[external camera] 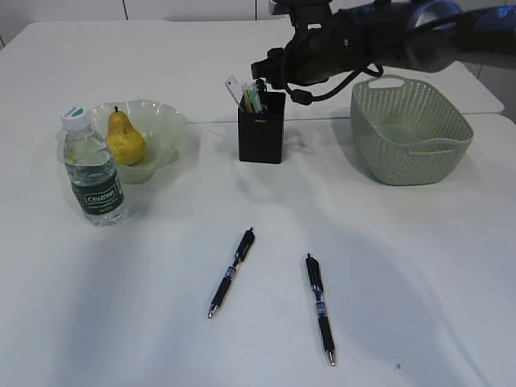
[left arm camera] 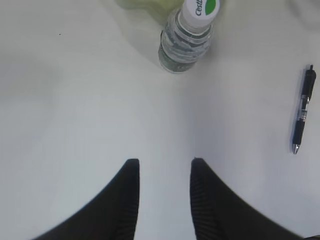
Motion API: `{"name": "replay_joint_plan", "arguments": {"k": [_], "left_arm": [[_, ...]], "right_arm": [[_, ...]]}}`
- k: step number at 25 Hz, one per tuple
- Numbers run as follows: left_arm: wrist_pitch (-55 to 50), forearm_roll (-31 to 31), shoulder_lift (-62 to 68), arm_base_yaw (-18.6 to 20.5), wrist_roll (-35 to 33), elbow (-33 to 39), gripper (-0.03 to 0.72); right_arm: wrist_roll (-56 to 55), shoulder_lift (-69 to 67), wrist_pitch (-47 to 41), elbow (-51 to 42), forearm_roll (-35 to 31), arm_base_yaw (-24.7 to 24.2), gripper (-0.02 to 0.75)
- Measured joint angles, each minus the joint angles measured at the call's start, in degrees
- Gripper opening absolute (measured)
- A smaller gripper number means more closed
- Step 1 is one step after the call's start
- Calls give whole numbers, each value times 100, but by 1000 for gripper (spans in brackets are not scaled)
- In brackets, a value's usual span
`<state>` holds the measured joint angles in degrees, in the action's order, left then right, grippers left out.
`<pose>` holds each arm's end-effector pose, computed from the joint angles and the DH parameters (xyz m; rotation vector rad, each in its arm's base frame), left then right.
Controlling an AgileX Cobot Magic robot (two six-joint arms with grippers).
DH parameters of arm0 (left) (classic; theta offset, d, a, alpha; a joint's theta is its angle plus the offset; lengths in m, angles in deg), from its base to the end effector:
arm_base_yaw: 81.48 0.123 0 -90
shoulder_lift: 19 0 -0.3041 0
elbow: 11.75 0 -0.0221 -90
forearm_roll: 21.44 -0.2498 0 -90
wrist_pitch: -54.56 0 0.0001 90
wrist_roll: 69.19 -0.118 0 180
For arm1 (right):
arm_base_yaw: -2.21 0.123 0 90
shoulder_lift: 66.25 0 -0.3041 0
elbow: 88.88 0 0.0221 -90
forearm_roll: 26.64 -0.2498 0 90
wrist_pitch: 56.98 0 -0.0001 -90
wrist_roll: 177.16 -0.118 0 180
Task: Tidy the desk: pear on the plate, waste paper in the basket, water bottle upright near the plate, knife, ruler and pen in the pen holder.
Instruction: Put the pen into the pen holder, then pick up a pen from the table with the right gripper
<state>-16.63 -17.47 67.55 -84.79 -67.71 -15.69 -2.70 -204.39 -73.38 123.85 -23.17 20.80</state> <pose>0.2776 -0.0238 0.3749 0.0334 2.6850 -0.1211 0.5441 0.1809 0.2186 -0.2936 2.1114 0.1964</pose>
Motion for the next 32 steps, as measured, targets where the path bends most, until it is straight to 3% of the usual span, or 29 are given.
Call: {"name": "replay_joint_plan", "arguments": {"k": [19,28,32], "left_arm": [[-11,244,0,0,0,0,237],[-11,328,0,0,0,0,237],[-11,333,0,0,0,0,237]], "right_arm": [[19,1628,-5228,119,-494,0,419],[9,1886,-5451,119,-876,50,419],[-75,2223,-5461,-294,-876,196,419]]}}
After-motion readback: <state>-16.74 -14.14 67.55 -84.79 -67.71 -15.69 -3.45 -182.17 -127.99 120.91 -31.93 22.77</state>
